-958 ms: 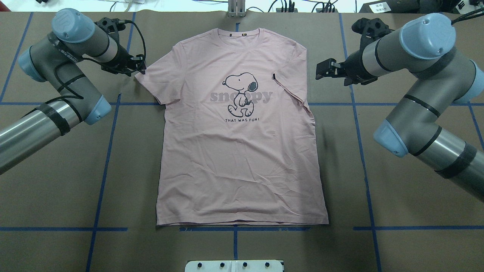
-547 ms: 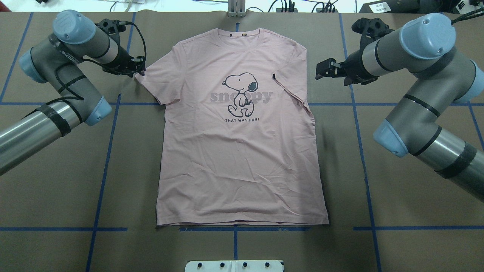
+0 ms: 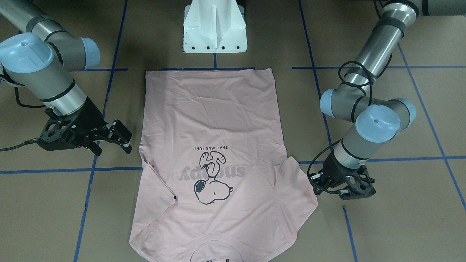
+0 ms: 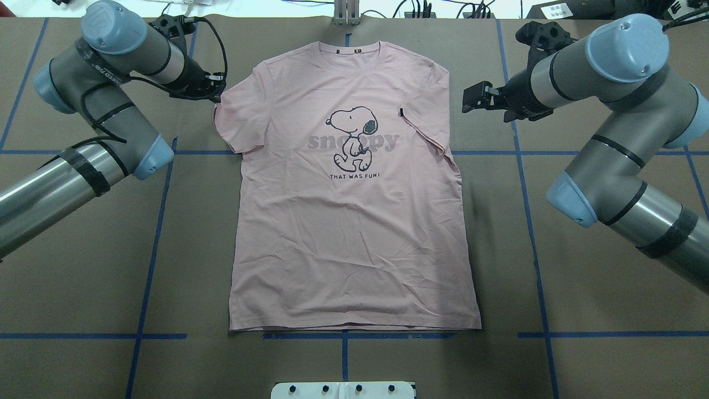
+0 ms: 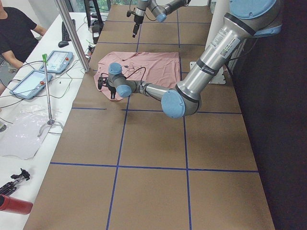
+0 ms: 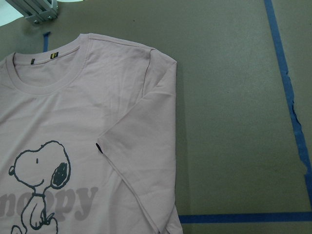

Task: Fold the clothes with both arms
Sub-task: 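Fold the sleeve inward toward the shirt center with the left gripper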

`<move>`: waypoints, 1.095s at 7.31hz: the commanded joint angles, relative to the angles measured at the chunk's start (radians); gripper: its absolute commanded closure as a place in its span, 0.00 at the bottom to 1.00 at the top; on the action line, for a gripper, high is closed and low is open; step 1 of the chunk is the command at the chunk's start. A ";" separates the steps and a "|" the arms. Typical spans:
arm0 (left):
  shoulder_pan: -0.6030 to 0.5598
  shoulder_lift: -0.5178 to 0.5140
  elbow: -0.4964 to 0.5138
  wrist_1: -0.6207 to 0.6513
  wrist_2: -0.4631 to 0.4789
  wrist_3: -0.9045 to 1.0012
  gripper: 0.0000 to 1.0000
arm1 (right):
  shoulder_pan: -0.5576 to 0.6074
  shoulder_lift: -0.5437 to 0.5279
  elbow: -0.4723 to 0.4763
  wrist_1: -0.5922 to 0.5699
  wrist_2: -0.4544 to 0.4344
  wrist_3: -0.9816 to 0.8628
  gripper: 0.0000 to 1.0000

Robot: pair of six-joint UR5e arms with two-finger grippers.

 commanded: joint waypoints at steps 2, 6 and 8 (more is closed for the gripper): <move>0.072 -0.136 0.059 0.006 0.033 -0.175 1.00 | 0.000 0.001 -0.009 0.004 -0.003 0.000 0.00; 0.099 -0.248 0.251 -0.112 0.156 -0.221 1.00 | -0.003 0.003 -0.016 0.005 -0.005 -0.002 0.00; 0.105 -0.249 0.249 -0.118 0.154 -0.221 0.77 | -0.007 0.006 -0.016 0.005 -0.005 0.011 0.00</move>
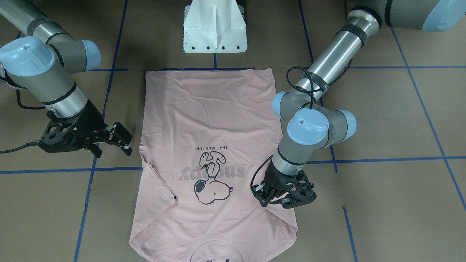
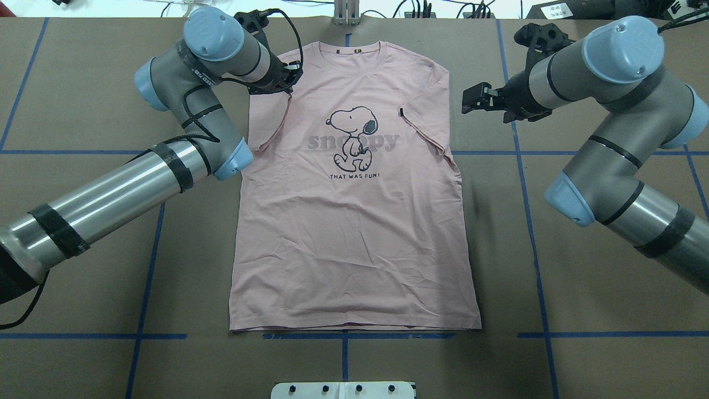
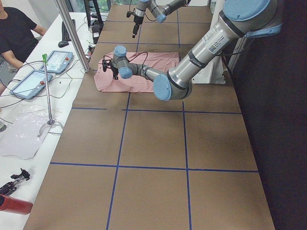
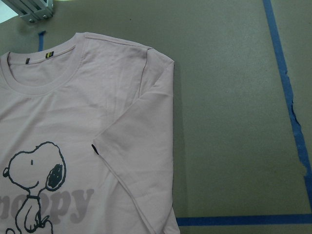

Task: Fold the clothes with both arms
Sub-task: 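Fold the sleeve inward toward the shirt center with the left gripper, then move both grippers down to the hem corners nearest the robot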

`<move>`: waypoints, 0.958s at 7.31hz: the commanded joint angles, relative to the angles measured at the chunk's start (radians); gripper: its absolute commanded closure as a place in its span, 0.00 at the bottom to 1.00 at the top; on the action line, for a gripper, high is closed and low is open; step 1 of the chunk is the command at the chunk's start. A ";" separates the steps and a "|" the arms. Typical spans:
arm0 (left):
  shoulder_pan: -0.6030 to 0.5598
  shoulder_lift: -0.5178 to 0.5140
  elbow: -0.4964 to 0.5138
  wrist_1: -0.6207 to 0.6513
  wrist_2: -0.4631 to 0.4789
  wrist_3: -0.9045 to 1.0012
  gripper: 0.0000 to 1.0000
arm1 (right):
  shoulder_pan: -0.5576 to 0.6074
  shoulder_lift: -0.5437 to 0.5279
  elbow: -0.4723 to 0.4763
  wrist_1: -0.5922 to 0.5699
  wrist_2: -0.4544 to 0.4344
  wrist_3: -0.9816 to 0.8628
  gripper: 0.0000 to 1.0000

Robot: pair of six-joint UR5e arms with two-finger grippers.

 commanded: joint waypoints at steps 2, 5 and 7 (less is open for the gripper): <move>0.003 0.072 -0.157 -0.001 -0.002 -0.041 0.42 | -0.015 0.001 0.018 0.000 -0.002 0.080 0.00; 0.083 0.266 -0.511 0.056 -0.002 -0.136 0.42 | -0.292 -0.134 0.195 -0.014 -0.216 0.460 0.00; 0.118 0.402 -0.710 0.099 -0.001 -0.143 0.39 | -0.589 -0.284 0.352 -0.015 -0.515 0.733 0.12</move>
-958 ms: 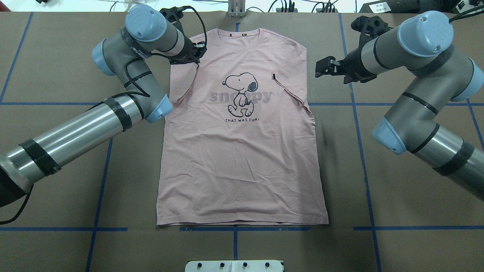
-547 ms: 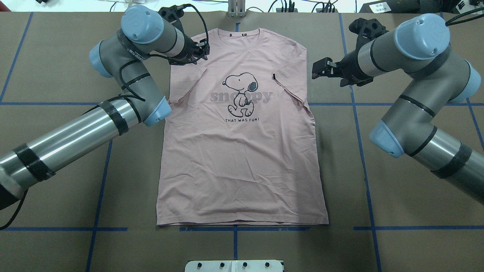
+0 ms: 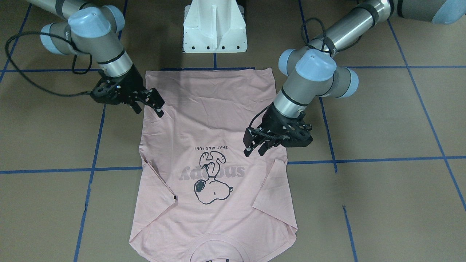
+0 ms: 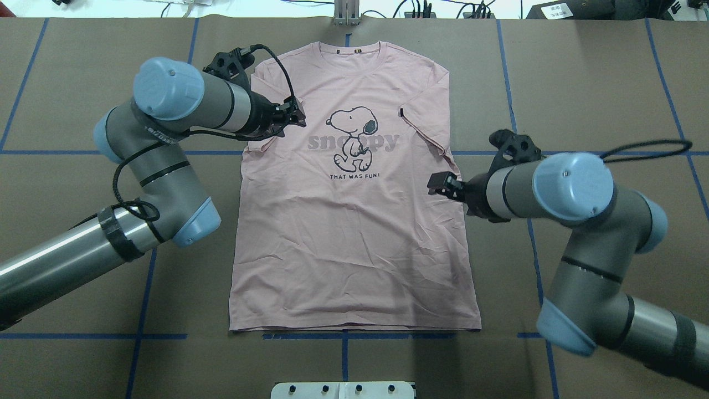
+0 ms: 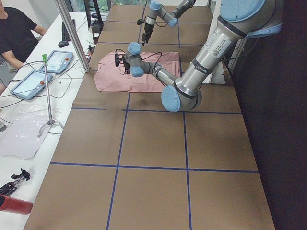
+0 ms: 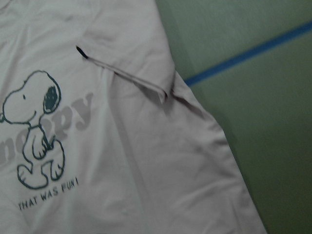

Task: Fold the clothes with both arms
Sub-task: 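Move both grippers down to the hem corners nearest the robot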

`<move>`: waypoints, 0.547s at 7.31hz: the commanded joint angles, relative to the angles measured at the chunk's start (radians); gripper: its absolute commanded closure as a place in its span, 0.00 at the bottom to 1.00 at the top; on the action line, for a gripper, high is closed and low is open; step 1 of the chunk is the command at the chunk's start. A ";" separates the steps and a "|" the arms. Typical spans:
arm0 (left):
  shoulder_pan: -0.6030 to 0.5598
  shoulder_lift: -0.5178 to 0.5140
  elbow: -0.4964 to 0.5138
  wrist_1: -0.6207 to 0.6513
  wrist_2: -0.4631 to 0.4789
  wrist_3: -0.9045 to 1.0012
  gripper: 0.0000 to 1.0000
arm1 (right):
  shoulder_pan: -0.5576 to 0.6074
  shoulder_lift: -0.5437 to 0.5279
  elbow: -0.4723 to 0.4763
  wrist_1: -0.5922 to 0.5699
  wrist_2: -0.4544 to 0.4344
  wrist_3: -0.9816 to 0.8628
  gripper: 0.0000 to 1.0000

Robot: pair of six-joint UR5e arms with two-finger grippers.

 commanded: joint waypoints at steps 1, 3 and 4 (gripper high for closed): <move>0.027 0.082 -0.120 0.024 0.001 -0.010 0.38 | -0.278 -0.100 0.121 -0.077 -0.285 0.195 0.14; 0.028 0.091 -0.120 0.024 0.001 -0.010 0.38 | -0.355 -0.104 0.165 -0.248 -0.348 0.252 0.22; 0.028 0.091 -0.118 0.024 0.001 -0.010 0.37 | -0.357 -0.113 0.171 -0.254 -0.346 0.253 0.23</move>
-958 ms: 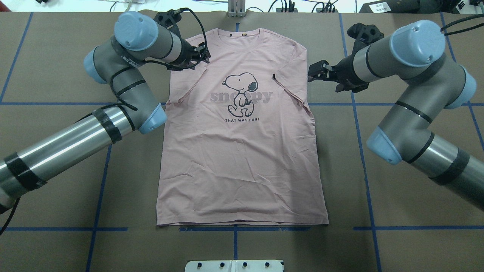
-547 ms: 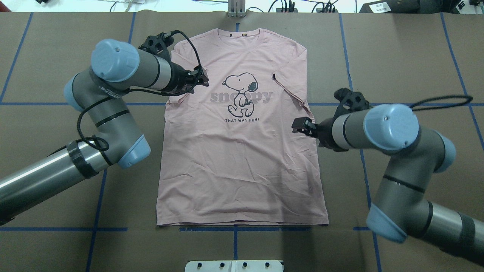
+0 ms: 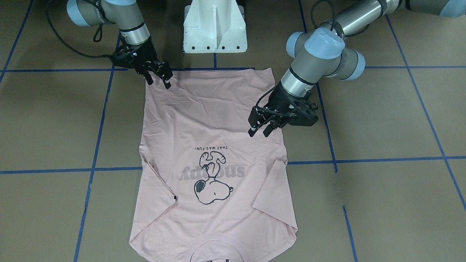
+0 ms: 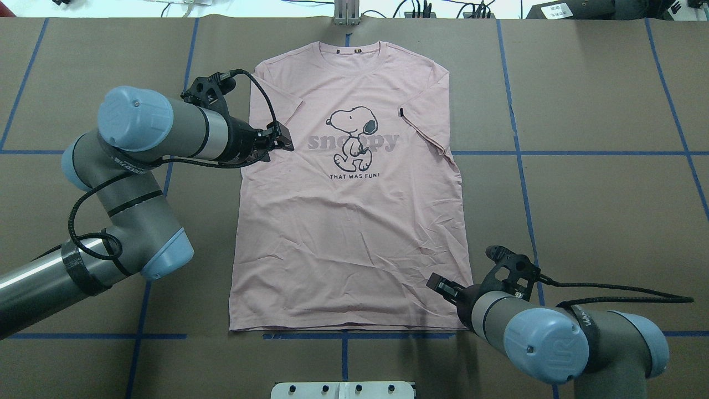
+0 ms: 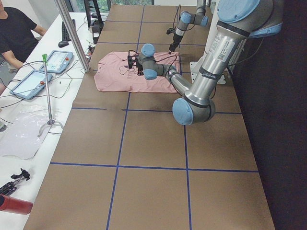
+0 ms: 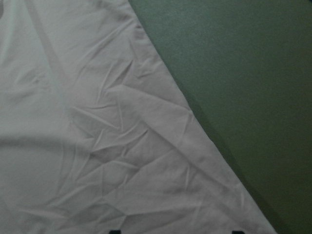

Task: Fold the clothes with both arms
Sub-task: 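Move both grippers down to the hem corners nearest the robot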

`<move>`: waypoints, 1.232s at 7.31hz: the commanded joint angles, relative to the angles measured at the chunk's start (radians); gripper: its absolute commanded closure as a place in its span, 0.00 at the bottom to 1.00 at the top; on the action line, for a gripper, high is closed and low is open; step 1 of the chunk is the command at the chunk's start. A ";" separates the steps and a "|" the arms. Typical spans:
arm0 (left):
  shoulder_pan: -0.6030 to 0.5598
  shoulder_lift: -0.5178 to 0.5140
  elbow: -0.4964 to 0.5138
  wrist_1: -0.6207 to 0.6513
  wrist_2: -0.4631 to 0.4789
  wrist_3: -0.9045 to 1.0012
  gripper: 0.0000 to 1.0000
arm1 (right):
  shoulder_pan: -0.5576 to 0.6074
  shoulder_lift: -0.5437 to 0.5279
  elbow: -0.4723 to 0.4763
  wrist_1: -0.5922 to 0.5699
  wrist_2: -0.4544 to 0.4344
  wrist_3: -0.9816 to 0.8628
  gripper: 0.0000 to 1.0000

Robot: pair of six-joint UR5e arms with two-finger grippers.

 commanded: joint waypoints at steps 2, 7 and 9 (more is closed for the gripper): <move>0.007 0.002 0.009 0.000 0.000 0.000 0.37 | -0.040 -0.014 0.016 -0.106 -0.020 0.080 0.23; 0.007 0.004 0.012 -0.001 0.000 0.001 0.37 | -0.052 -0.044 0.006 -0.108 -0.003 0.088 0.29; 0.007 0.005 0.012 -0.001 0.001 0.001 0.37 | -0.060 -0.046 0.006 -0.108 -0.003 0.088 0.39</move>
